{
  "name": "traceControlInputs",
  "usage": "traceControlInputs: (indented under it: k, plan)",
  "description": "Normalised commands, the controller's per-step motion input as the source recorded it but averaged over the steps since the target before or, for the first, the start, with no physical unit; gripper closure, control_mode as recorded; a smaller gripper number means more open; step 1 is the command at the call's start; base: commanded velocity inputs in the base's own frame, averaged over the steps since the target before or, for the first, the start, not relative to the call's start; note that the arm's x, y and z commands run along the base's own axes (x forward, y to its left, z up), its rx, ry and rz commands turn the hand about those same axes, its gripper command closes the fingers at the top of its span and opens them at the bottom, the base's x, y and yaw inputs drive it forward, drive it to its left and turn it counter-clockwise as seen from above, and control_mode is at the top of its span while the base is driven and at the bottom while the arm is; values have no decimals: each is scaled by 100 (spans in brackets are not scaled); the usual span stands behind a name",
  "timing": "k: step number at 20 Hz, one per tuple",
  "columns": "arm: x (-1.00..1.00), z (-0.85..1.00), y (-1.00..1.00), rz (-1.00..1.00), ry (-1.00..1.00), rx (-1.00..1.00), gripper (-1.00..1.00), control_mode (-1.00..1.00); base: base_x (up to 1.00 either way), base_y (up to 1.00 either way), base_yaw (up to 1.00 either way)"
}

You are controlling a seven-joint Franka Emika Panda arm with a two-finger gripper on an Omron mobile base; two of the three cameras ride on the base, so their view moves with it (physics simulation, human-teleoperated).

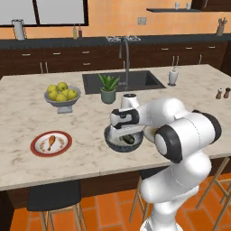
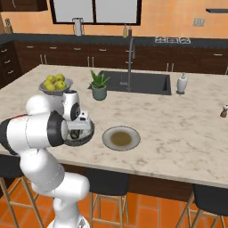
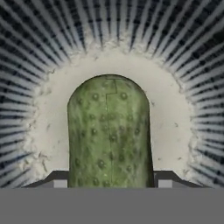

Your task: Pick the chicken drumstick and cucumber from their plates and place them in the bowl. Then put the bowl in the fridge.

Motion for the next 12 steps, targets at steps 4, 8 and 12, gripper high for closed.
traceControlInputs:
  k: [4,8,12]
  plan:
    - [20,-21,12,0,4,0,-100,-100,0,0,0]
    - [-11,7,2,0,1,0,-100,-100,0,0,0]
    - [-62,42,-1,-3,0,2,-100,-100,0,0,0]
